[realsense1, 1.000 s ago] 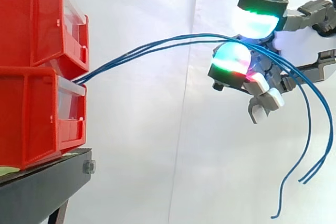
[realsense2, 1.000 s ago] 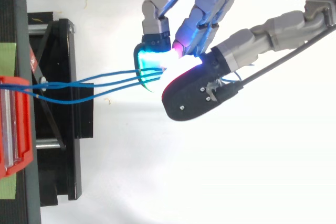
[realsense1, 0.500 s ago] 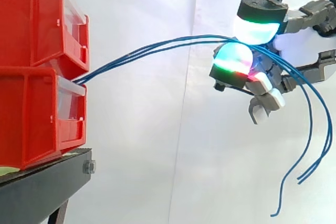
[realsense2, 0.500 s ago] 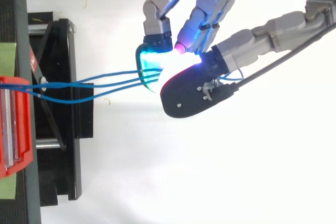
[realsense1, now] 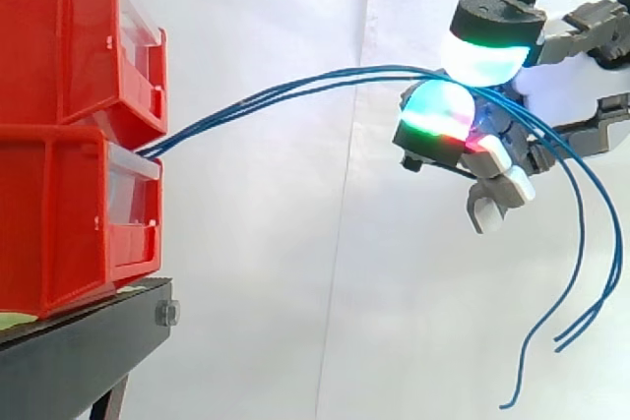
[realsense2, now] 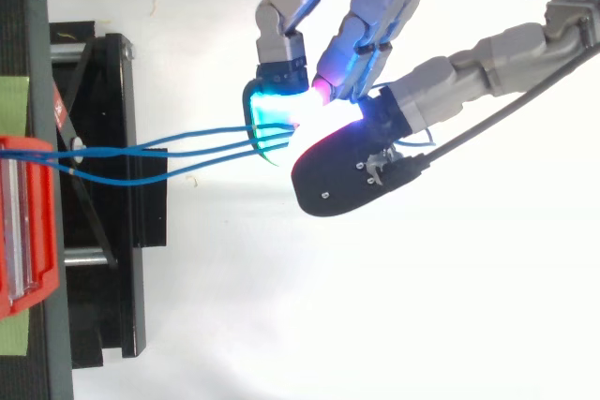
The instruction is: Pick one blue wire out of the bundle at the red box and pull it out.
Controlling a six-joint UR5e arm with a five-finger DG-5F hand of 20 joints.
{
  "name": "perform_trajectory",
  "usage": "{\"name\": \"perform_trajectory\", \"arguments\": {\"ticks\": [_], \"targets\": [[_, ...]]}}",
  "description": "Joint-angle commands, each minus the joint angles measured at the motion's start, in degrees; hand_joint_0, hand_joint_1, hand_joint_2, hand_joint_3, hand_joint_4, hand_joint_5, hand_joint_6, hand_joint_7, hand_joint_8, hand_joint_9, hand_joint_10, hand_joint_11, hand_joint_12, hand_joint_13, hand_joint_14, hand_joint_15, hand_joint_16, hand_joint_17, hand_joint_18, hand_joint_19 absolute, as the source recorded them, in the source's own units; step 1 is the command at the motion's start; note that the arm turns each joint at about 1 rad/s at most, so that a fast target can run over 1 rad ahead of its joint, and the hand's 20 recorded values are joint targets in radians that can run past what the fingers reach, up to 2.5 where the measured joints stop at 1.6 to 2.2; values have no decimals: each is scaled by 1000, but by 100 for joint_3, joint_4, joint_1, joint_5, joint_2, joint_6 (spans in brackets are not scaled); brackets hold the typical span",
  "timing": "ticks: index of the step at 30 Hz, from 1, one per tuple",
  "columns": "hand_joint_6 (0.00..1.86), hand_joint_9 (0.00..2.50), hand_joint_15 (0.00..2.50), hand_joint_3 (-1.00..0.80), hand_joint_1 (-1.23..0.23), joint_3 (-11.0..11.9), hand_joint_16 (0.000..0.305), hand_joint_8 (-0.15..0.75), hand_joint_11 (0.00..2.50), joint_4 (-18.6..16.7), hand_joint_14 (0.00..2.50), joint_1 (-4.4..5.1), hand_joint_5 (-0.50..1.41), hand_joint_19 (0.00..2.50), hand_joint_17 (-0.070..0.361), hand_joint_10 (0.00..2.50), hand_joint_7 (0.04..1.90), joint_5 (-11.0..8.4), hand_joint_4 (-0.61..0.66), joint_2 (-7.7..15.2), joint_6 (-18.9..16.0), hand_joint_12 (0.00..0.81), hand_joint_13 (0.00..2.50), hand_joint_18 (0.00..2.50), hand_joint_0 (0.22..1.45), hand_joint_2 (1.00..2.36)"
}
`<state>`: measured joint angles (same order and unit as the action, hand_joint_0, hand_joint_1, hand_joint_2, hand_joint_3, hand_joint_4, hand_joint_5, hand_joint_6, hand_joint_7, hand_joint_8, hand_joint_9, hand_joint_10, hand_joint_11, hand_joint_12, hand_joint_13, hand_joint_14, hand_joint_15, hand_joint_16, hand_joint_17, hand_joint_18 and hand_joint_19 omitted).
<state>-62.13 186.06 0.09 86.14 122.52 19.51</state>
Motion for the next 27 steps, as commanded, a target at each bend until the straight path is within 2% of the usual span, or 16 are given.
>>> {"name": "perform_trajectory", "arguments": {"ticks": [1,4,8,17,21,27], "targets": [[986,902,552,-337,-864,-1,55,360,722,0,20,-1,-209,496,125,14,919,17,119,0,-9,415,981,933,748,1014],[989,849,545,-346,-884,-1,56,352,724,0,18,-1,-219,492,125,13,879,17,161,0,-53,421,967,922,764,1013],[983,774,546,-335,-895,-1,56,341,715,79,18,-1,-232,485,126,13,831,122,218,0,-141,415,949,915,768,1013],[969,691,530,-401,-918,-1,57,327,720,202,20,-1,-249,460,128,12,798,158,251,0,-141,414,906,905,741,1008],[952,800,556,-485,-827,8,57,357,733,202,20,-1,-231,525,129,14,821,193,243,0,-141,430,922,887,630,1001],[950,906,566,-454,-689,-1,58,374,733,202,18,-1,-211,562,130,14,849,202,222,0,-141,429,957,886,601,1004]]}}
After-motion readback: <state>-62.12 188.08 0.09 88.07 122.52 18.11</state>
